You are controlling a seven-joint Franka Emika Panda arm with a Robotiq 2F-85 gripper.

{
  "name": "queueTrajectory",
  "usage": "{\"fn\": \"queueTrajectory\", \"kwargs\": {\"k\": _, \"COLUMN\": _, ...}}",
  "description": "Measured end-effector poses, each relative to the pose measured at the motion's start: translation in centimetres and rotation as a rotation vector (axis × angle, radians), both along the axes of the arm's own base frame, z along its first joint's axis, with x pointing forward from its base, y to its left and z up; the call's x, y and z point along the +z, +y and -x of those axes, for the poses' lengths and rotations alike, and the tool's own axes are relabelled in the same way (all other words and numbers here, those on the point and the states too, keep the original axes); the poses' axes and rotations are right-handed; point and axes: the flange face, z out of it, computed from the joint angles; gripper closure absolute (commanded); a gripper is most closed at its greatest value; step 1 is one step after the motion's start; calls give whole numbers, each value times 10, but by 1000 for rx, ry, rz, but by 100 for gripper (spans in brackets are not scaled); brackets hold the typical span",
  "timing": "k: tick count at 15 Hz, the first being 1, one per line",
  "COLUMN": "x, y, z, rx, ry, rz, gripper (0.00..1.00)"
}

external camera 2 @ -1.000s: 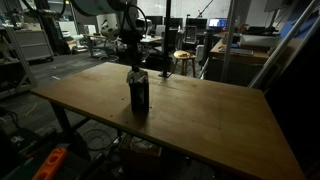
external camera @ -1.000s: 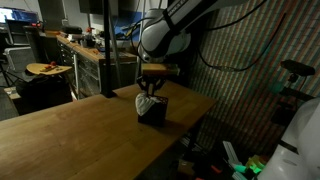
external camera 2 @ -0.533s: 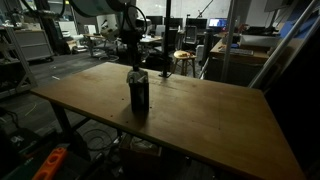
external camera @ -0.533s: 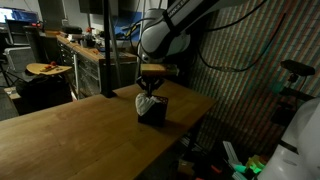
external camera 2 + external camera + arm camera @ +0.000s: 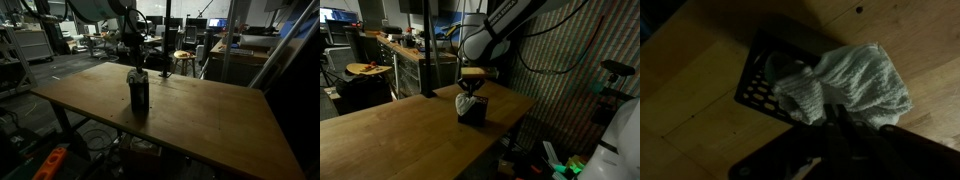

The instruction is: Put the towel on the table into the box

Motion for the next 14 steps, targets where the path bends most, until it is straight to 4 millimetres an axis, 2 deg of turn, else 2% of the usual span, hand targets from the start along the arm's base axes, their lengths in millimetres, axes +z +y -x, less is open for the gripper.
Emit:
{"fn": "queueTrajectory", "kwargs": {"k": 6, "x": -22, "y": 0, "z": -3, "rx": -6, "ry": 5, "rz": 8, "gripper": 98}}
{"fn": "queueTrajectory", "kwargs": {"k": 11, "x": -58, "y": -7, "z": -3, "rx": 6, "ry": 30, "rz": 29, "gripper": 98}}
{"fn": "queueTrajectory", "kwargs": {"k": 14, "x": -72, "y": -16, "z": -1, "rx": -8, "ry": 37, "rz": 26, "gripper": 98}}
